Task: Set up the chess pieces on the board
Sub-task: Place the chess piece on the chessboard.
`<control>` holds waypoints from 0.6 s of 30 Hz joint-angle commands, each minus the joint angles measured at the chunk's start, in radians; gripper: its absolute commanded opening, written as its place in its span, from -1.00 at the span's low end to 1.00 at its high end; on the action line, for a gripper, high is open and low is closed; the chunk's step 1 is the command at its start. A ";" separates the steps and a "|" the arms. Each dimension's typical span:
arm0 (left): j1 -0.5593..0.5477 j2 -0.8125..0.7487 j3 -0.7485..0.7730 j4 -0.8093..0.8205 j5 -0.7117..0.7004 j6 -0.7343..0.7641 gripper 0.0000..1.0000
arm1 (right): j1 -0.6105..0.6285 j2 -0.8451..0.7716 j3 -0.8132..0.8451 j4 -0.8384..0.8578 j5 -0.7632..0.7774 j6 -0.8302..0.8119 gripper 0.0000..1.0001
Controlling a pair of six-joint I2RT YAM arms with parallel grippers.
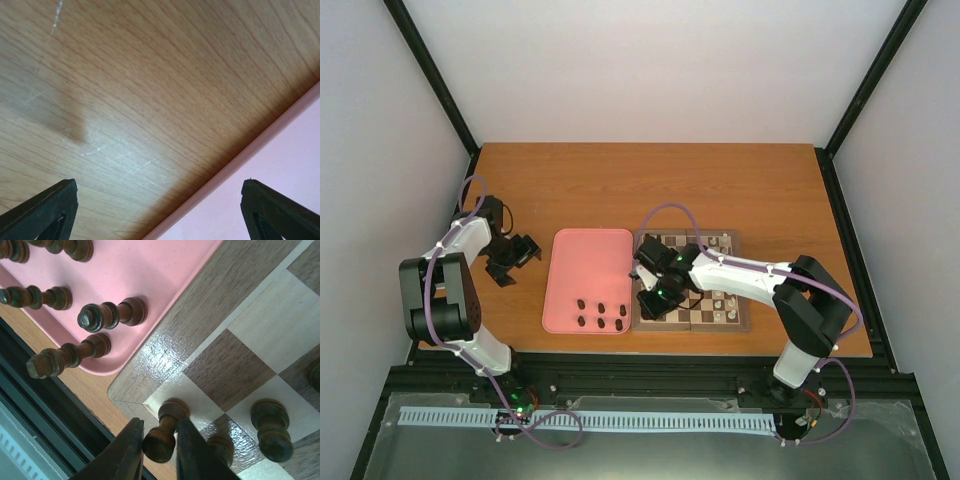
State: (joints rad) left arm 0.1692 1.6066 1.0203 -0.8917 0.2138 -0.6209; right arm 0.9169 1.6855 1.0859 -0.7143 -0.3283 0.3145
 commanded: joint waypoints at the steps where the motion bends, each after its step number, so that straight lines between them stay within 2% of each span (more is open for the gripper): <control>1: 0.005 -0.008 0.015 0.000 0.005 0.010 0.99 | 0.005 0.007 0.017 -0.008 0.017 0.003 -0.59; 10: 0.006 -0.009 0.015 0.000 0.006 0.010 1.00 | 0.005 -0.009 0.049 -0.035 -0.015 -0.033 -0.47; 18: 0.006 -0.007 0.015 0.001 0.007 0.009 0.99 | 0.007 -0.026 0.129 -0.109 -0.046 -0.075 -0.46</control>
State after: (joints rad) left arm 0.1692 1.6066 1.0203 -0.8917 0.2134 -0.6209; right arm 0.9169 1.6875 1.1629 -0.7731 -0.3561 0.2714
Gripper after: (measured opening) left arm 0.998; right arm 0.271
